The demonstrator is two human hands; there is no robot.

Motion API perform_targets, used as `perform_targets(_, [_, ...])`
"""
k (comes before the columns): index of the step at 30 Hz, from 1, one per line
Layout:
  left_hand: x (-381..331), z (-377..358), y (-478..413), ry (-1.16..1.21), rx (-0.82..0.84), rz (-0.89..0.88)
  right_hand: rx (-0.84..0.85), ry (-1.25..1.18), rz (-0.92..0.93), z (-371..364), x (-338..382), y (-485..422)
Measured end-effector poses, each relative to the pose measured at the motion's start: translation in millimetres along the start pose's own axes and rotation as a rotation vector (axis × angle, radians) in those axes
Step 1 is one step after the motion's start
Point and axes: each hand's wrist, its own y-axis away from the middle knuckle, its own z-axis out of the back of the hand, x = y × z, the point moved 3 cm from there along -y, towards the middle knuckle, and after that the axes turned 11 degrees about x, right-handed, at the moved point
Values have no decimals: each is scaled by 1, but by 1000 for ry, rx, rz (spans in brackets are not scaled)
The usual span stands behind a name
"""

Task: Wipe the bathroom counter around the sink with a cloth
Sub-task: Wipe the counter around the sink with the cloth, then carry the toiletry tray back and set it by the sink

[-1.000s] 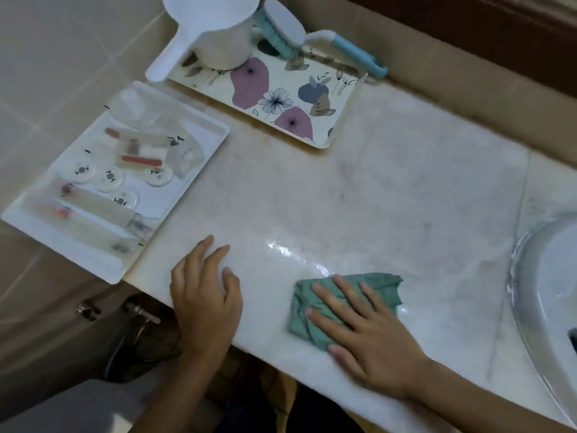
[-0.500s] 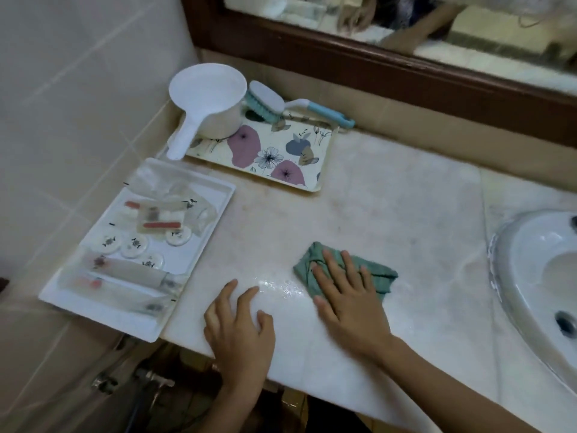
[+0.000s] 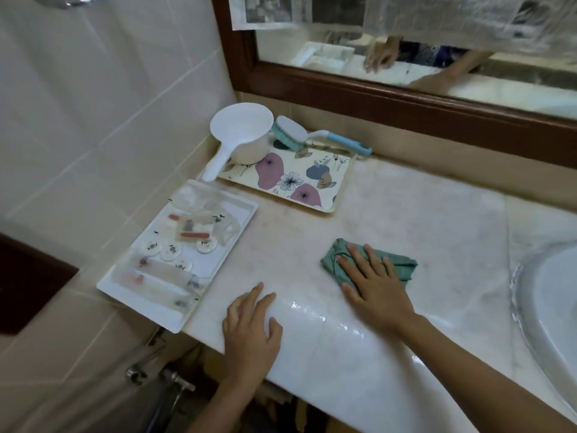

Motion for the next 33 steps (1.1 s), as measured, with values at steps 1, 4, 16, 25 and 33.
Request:
perform_targets(1, [0,1,-1,9,0,0,2,-29,0,2,3,-1])
perform_targets(4, [2,5,-2,91,23,-18,-97,-142,-15,15,23,0])
perform_targets(16, [102,94,34,917,-433,761,20,-514,322,76,195,-95])
perform_targets(25, [145,113,-11,1138,-340,810,-85,-248,157,86,217,-203])
perform_targets(33, [151,106,-22,1095,-455,859,-63,-249,-21,62,203,-177])
